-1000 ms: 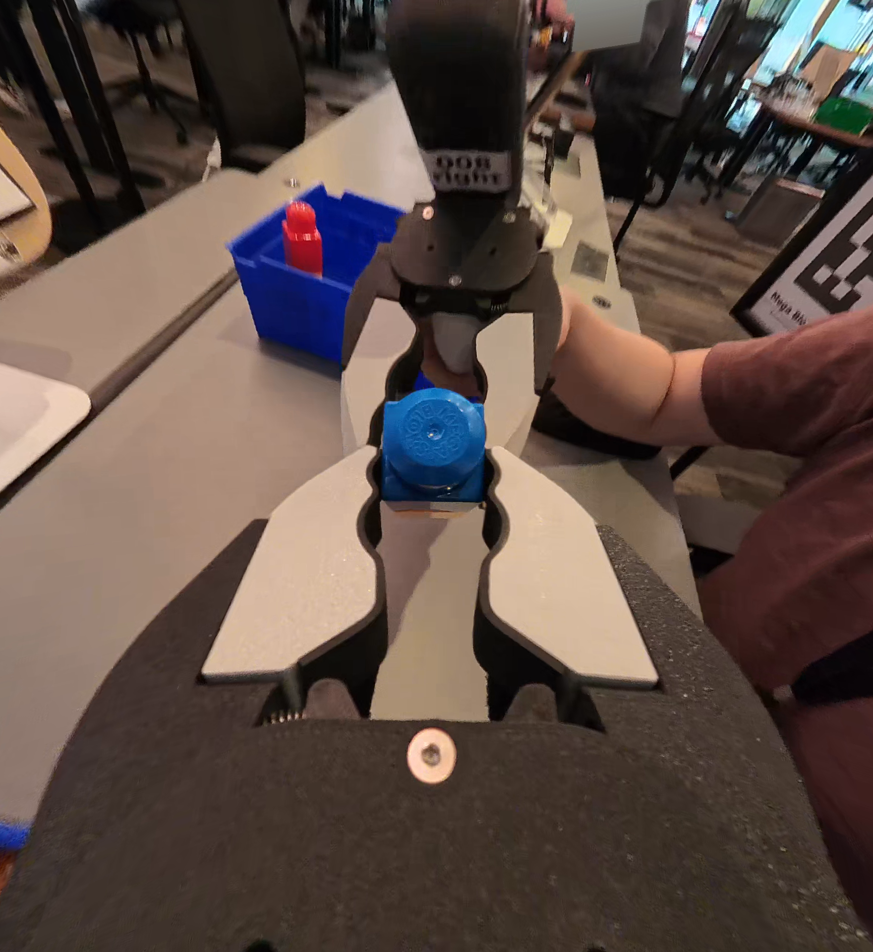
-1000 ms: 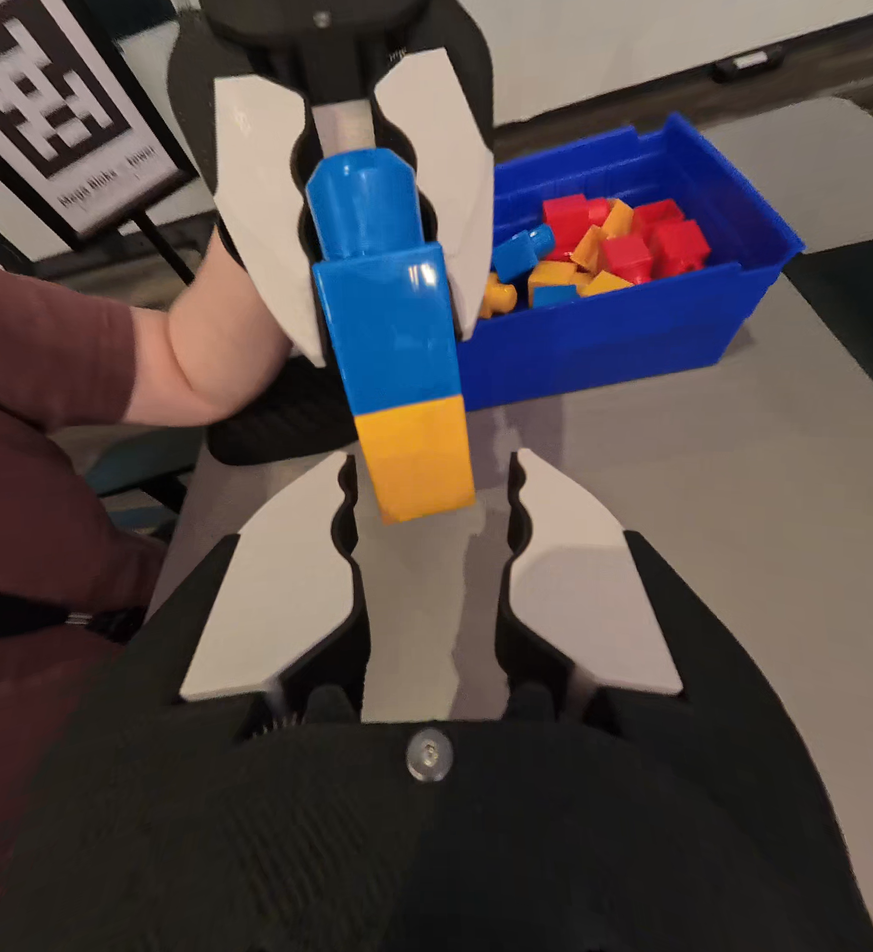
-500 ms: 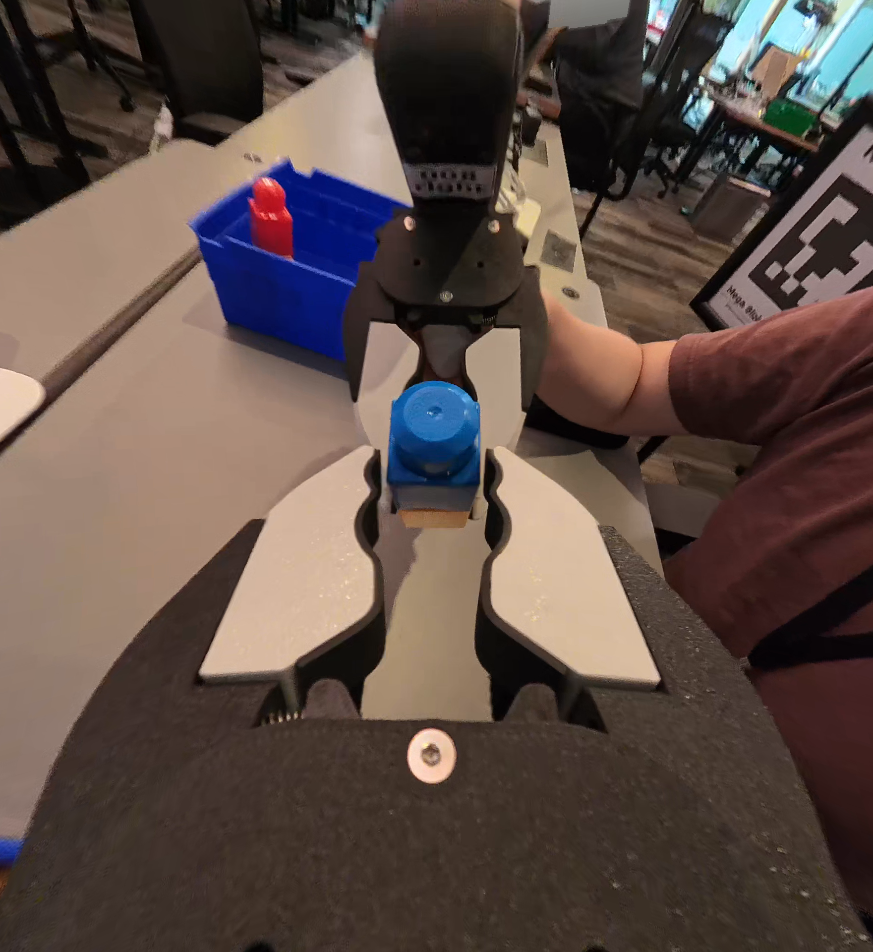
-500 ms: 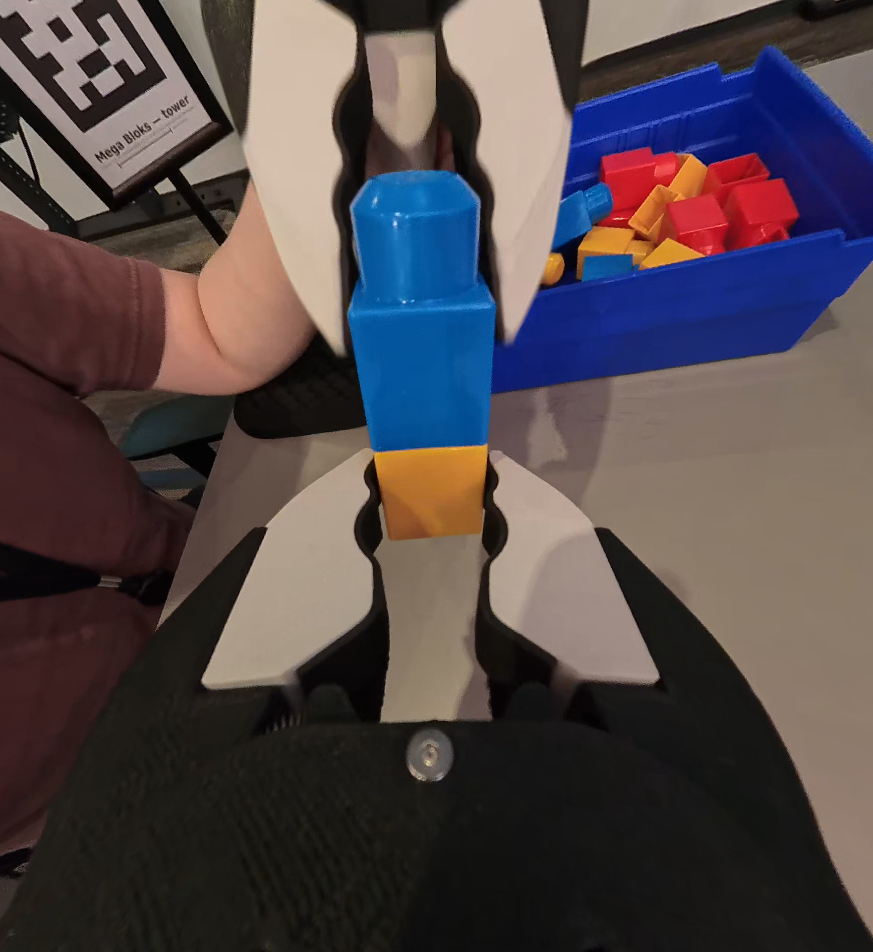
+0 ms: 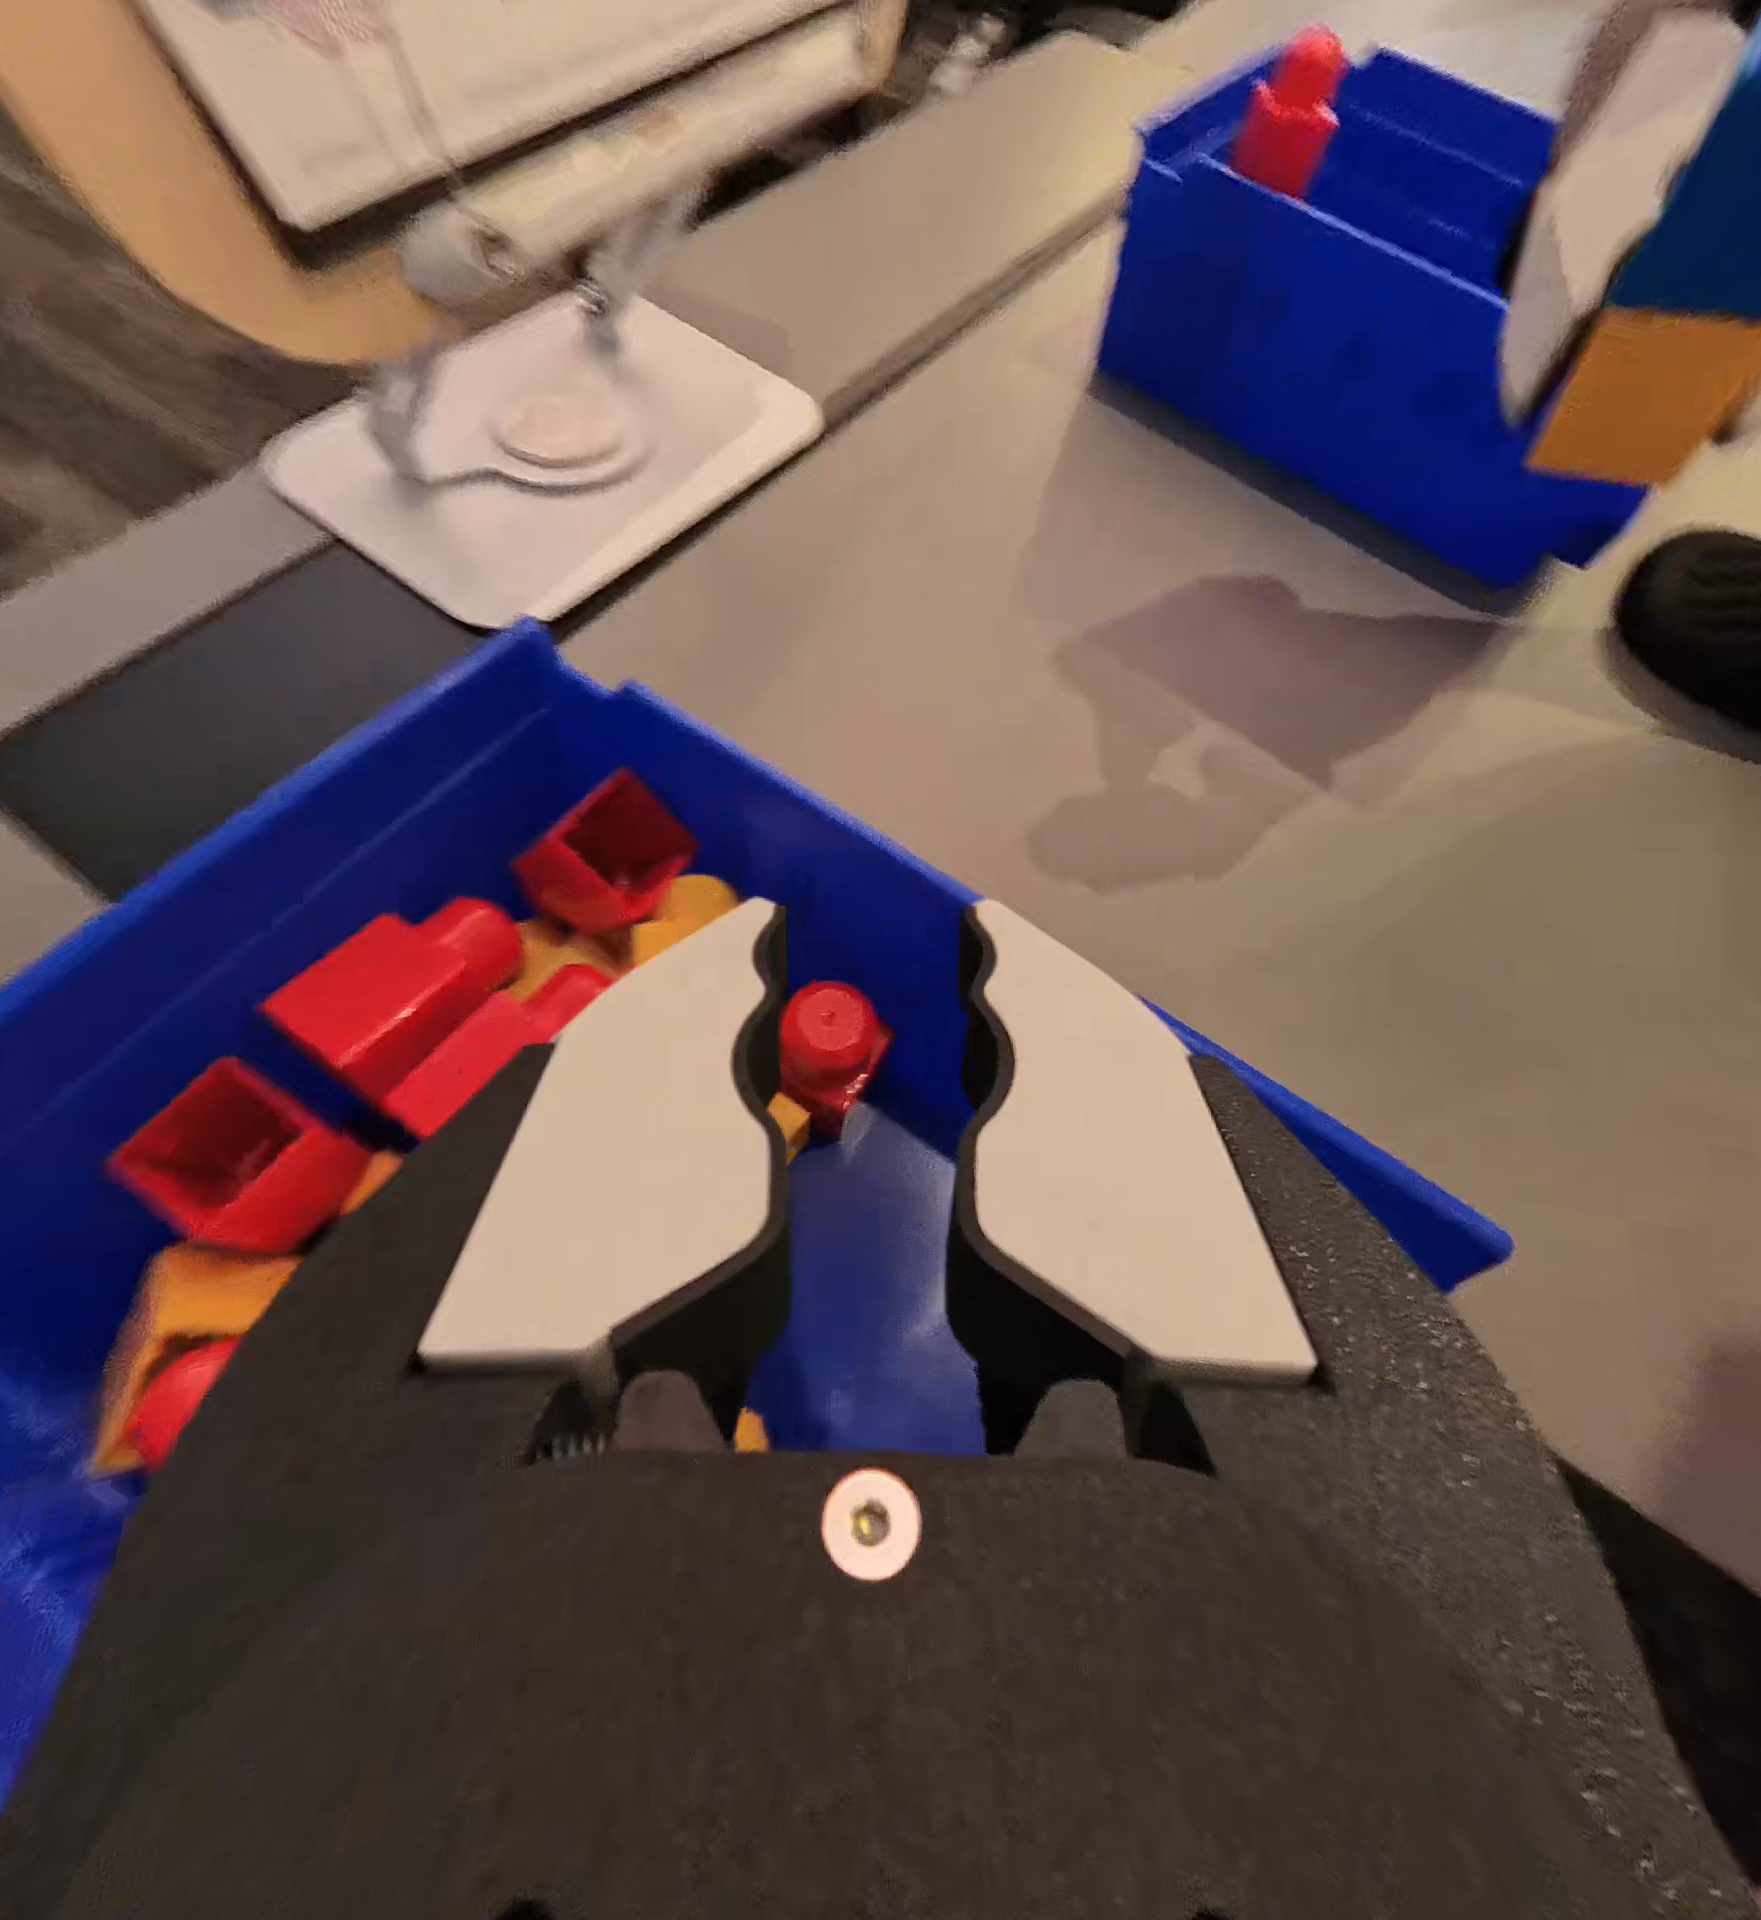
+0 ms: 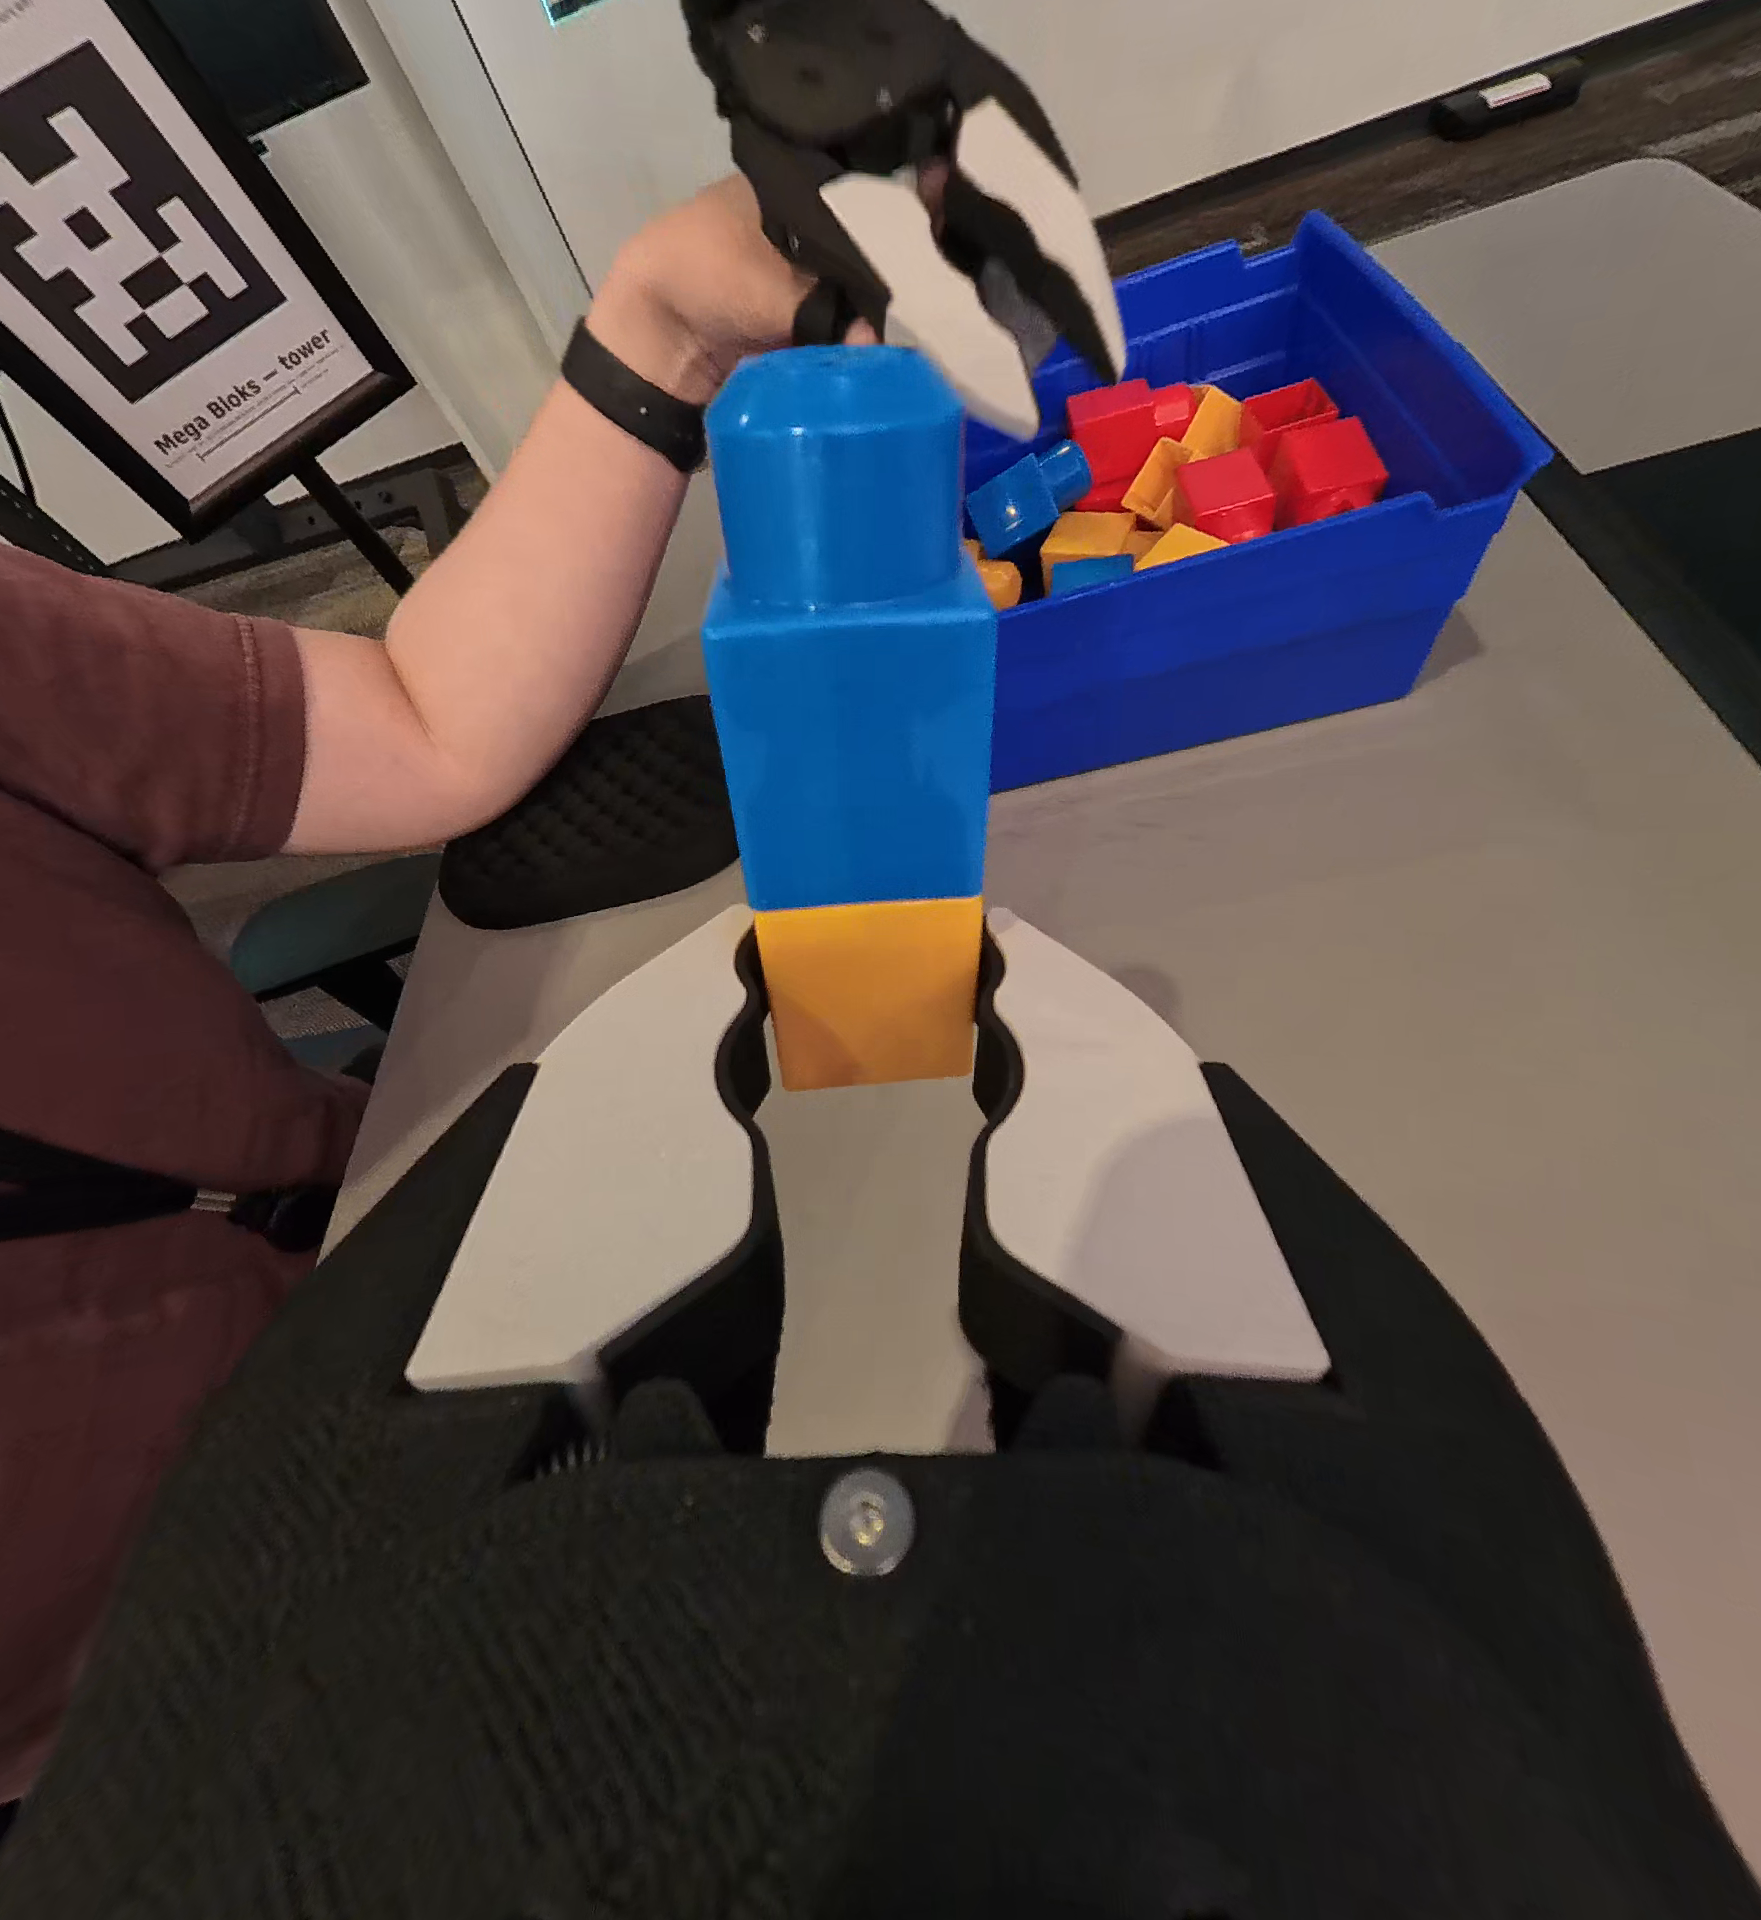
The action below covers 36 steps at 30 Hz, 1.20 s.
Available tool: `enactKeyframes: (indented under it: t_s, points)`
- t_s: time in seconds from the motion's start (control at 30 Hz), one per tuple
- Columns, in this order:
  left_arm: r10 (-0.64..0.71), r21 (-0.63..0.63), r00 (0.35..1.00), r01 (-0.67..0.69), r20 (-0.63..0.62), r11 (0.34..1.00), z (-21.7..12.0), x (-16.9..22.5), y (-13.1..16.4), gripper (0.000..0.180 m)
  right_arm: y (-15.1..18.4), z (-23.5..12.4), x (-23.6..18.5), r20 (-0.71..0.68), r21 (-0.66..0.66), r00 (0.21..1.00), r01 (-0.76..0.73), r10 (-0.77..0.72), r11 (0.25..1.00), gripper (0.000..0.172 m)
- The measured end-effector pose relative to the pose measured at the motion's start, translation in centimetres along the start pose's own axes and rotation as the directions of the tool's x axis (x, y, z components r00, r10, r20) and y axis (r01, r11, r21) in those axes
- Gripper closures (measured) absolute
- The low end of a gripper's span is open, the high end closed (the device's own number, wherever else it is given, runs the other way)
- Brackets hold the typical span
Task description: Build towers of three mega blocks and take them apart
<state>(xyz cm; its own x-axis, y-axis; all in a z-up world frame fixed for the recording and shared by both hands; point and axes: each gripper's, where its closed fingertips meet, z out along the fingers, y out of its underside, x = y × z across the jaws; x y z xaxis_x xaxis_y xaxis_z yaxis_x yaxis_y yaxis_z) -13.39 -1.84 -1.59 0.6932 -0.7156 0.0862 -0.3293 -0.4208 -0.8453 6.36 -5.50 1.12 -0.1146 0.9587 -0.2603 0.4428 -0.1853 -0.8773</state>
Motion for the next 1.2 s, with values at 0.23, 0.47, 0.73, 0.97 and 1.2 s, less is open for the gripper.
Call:
enactKeyframes:
  t_s: [0.23, 0.47, 0.73, 0.97, 1.2]
  points:
    - [0.214, -0.218, 0.977, -0.209, 0.001, 0.953, 3.7, -0.4, 4.5, 0.142, 0.4, 0.0, 0.3, 0.005, -0.012, 1.000, -0.016, 0.016, 1.000, 0.135]
    - [0.229, -0.310, 0.973, -0.213, 0.016, 0.927, 5.8, -1.3, 6.4, 0.137, 1.1, 0.5, 0.1, 0.014, -0.052, 1.000, -0.009, 0.009, 0.999, 0.135]
    - [0.221, -0.362, 0.975, -0.209, -0.009, 0.908, 6.7, -1.4, 7.8, 0.145, 1.3, 0.7, 0.0, 0.022, -0.065, 1.000, -0.007, 0.009, 0.998, 0.135]
    - [0.078, -0.259, 0.994, -0.054, 0.081, 0.964, 2.0, -1.5, 3.6, 0.146, 1.2, 1.2, 0.3, 0.025, -0.041, 0.999, -0.043, 0.044, 0.998, 0.135]
    - [-0.100, 0.248, 0.994, 0.108, -0.047, 0.963, -4.2, 5.0, -8.3, 0.147, 1.7, 4.7, -1.8, 0.145, -0.052, 0.984, -0.096, 0.103, 0.994, 0.135]
